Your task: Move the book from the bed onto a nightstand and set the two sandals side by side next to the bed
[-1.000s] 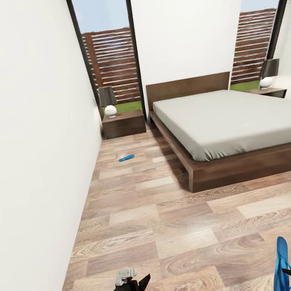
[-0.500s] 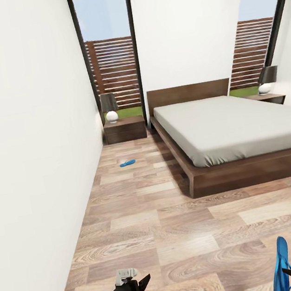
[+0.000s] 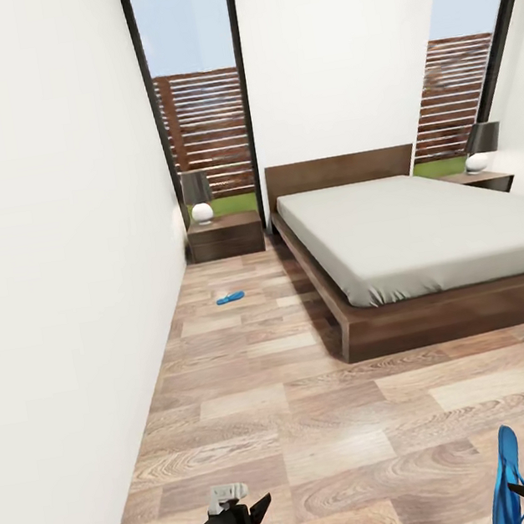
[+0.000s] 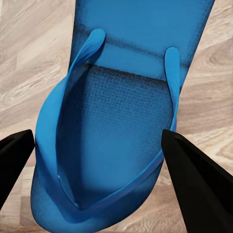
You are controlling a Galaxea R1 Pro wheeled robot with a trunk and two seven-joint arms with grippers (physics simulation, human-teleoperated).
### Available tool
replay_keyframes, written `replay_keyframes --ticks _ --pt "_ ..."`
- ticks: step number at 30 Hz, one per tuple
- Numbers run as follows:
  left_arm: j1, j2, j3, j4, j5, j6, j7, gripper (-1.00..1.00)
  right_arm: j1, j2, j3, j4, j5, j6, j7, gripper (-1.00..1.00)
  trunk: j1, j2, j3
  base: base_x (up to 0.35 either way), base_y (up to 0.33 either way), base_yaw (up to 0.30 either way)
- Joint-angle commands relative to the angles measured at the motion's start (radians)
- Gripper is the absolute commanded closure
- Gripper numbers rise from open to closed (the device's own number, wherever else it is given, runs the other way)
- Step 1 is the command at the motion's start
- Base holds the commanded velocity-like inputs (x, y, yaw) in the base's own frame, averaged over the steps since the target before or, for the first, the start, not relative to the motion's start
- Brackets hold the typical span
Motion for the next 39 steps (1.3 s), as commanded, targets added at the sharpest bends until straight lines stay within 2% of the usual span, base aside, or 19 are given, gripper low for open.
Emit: replay_keyframes --ticks 1,19,30,33,36,37,38,39 --pt "0.0 0.001 -0.002 -0.001 0.01 0.009 -0.001 -1.0 0.0 0.0 0.004 0.0 -0.009 0.01 0.003 1.0 -0.004 0.007 0.002 0.0 0.0 0.0" --pt "0.0 0.001 -0.002 -0.001 0.01 0.009 -0.001 -1.0 0.0 -0.001 0.004 0.0 -0.009 0.011 0.003 1.0 -0.073 0.133 0.059 0.0 0.0 0.0" --pt "0.0 0.001 -0.002 0.0 0.01 0.008 -0.001 -1.0 0.0 -0.002 0.01 0.002 -0.001 0.021 0.014 1.0 -0.073 0.133 0.059 0.0 0.0 0.0" --pt "0.0 0.001 -0.002 0.0 0.011 0.009 -0.001 -1.0 0.0 0.001 0.014 0.006 0.041 0.023 0.042 1.0 -0.073 0.133 0.059 0.0 0.0 0.0" --pt "0.0 0.001 -0.002 0.004 0.011 0.009 -0.001 -1.0 0.0 0.02 0.015 0.041 0.124 0.017 0.081 1.0 -0.073 0.133 0.059 0.0 0.0 0.0" --pt "0.0 0.001 -0.002 0.009 0.01 0.009 -0.001 -1.0 0.0 0.046 0.015 0.053 0.151 0.016 0.084 1.0 -0.073 0.133 0.059 0.0 0.0 0.0" --pt "0.0 0.001 -0.003 0.013 0.01 0.009 -0.002 -1.0 0.0 0.084 0.014 0.061 0.173 0.015 0.085 1.0 -0.073 0.133 0.059 0.0 0.0 0.0" --pt "0.0 0.001 -0.003 0.014 0.01 0.009 -0.002 -1.0 0.0 0.103 0.013 0.063 0.182 0.015 0.084 1.0 -0.073 0.133 0.059 0.0 0.0 0.0"
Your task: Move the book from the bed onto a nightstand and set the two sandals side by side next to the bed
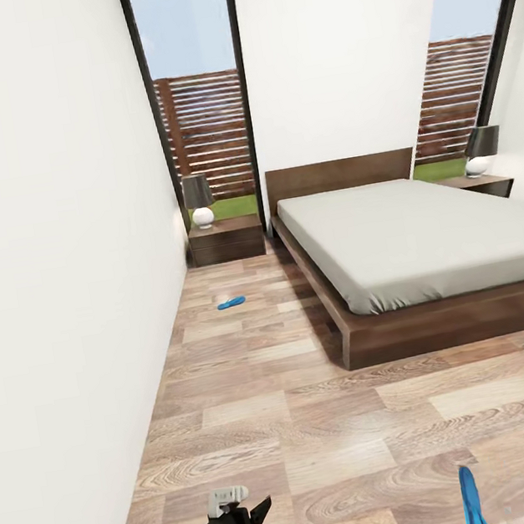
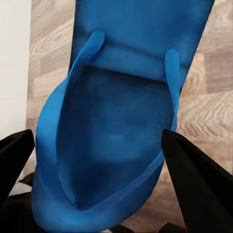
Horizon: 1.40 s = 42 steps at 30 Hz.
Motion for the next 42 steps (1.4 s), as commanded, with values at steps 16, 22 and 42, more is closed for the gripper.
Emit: replay_keyframes --ticks 16,22,42 --pt "0.0 0.002 -0.002 0.012 0.009 0.01 -0.001 -1.0 -0.001 0.105 -0.025 0.007 0.037 -0.005 -0.124 1.0 0.0 0.0 -0.001 0.0 0.0 0.0" --pt "0.0 0.002 -0.002 0.017 0.011 0.01 -0.001 -1.0 -0.001 0.102 -0.025 0.008 0.036 -0.078 -0.124 1.0 0.0 0.0 -0.001 0.0 0.0 0.0" --pt "0.0 0.001 -0.003 0.057 0.011 0.008 -0.001 -1.0 -0.001 0.102 -0.025 0.014 0.036 -0.091 -0.123 1.0 0.0 0.0 -0.002 0.0 0.0 0.0"
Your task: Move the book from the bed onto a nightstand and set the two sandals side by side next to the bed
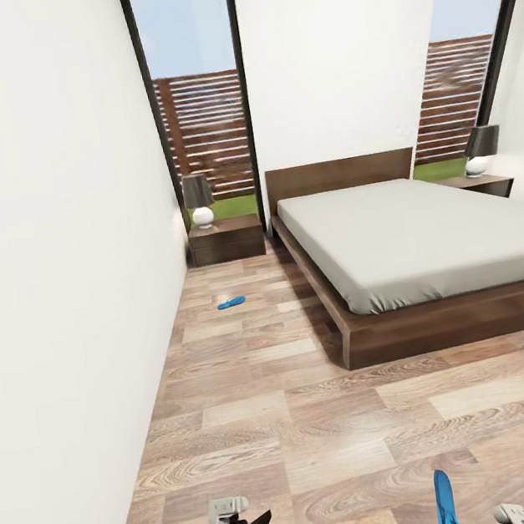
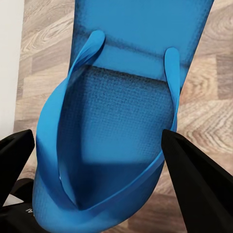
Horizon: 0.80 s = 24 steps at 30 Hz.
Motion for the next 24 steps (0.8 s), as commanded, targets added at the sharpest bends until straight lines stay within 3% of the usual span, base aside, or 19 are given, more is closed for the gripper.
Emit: replay_keyframes --ticks 1,24 --pt "0.0 0.001 -0.003 -0.001 0.011 0.009 0.0 -1.0 0.0 0.0 -0.009 -0.001 0.01 0.002 0.003 1.0 0.0 0.0 -0.002 0.0 0.0 0.0" --pt "0.0 0.0 -0.003 -0.001 0.011 0.009 -0.003 -1.0 0.0 0.0 -0.009 -0.001 0.01 0.0 0.006 1.0 0.0 0.0 -0.037 0.0 0.0 0.0"
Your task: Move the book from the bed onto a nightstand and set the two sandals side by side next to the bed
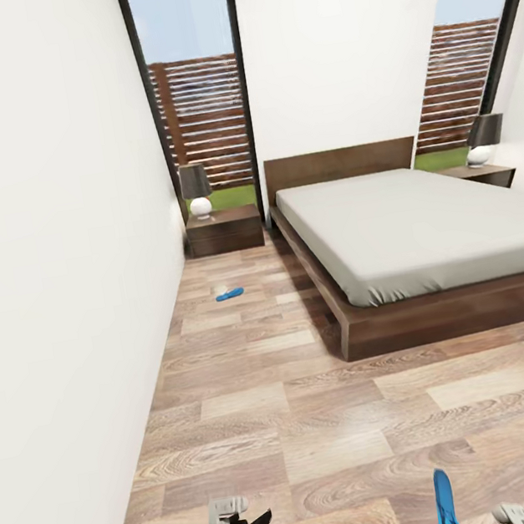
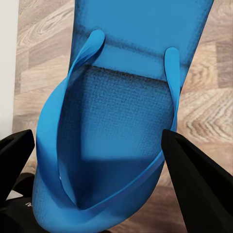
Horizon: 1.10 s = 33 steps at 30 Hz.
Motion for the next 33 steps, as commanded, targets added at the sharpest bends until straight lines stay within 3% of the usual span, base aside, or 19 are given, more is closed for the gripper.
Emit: replay_keyframes --ticks 1,16,33 --pt "0.0 0.001 -0.003 -0.001 0.01 0.009 -0.001 -1.0 0.0 0.0 -0.01 -0.001 0.01 0.001 0.003 1.0 0.0 0.0 -0.003 0.0 0.0 0.0" --pt "0.0 0.001 -0.003 -0.001 0.011 0.009 -0.001 -1.0 0.0 0.0 -0.01 -0.001 0.01 0.001 0.004 1.0 0.0 0.0 -0.016 0.014 0.0 0.0" --pt "0.0 0.001 -0.003 -0.001 0.011 0.009 0.0 -1.0 0.0 0.0 -0.008 -0.001 0.01 0.001 0.004 1.0 0.0 0.0 -0.016 0.305 0.0 0.0"
